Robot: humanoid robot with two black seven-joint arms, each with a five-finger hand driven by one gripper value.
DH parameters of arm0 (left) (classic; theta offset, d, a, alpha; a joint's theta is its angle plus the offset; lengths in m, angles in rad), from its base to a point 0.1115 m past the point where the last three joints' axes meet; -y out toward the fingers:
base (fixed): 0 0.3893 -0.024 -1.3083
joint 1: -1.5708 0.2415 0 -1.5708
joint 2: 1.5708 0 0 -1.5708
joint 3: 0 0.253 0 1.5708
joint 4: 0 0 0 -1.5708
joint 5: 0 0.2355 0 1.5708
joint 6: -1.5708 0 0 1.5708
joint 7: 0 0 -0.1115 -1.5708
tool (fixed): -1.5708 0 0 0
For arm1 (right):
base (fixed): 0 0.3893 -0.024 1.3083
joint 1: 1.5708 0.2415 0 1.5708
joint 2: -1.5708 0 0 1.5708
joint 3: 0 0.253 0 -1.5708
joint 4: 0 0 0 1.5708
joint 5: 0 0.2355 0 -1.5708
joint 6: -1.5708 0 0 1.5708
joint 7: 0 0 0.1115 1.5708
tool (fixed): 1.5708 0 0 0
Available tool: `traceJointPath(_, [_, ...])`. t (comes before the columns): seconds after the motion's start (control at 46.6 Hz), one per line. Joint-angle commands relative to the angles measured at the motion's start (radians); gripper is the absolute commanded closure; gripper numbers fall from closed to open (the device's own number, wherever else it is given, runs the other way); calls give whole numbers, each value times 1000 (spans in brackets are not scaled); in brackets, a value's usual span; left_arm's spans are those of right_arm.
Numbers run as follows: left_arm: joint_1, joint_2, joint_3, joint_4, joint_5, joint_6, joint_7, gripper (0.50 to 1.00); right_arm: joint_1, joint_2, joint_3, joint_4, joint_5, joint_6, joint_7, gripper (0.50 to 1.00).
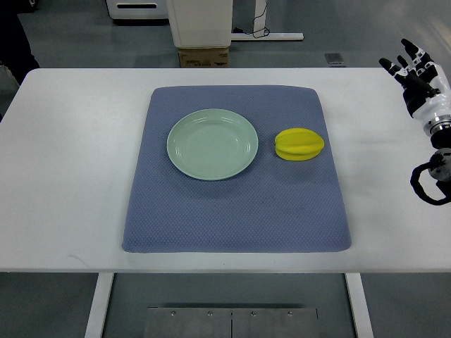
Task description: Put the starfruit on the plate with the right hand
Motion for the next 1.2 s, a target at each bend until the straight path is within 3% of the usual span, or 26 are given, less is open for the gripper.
traceJointPath(0.0, [0,0,0,0,0,-1,0,500,1,2,-23,27,0,-16,4,500])
traceJointPath(0.064, [0,0,0,0,0,1,0,500,-2,-18,-46,133,0,-68,7,500])
traceJointPath(0.193, [0,0,0,0,0,-1,0,500,-48,-137,-81,414,-2,-258,59,500])
traceJointPath(0.3, [0,0,0,0,0,1,0,500,-47,-164,-93,524,-25,-340,84,500])
traceJointPath(0.515, [0,0,0,0,0,1,0,500,-50,-182,-133,577,-221,-387,85,500])
traceJointPath(0.965, [0,0,0,0,0,-1,0,500,111,-226,-547,574,-559,-390,89,500])
traceJointPath(1.179, [0,0,0,0,0,-1,0,500,206,-210,-765,563,-582,-490,89,500])
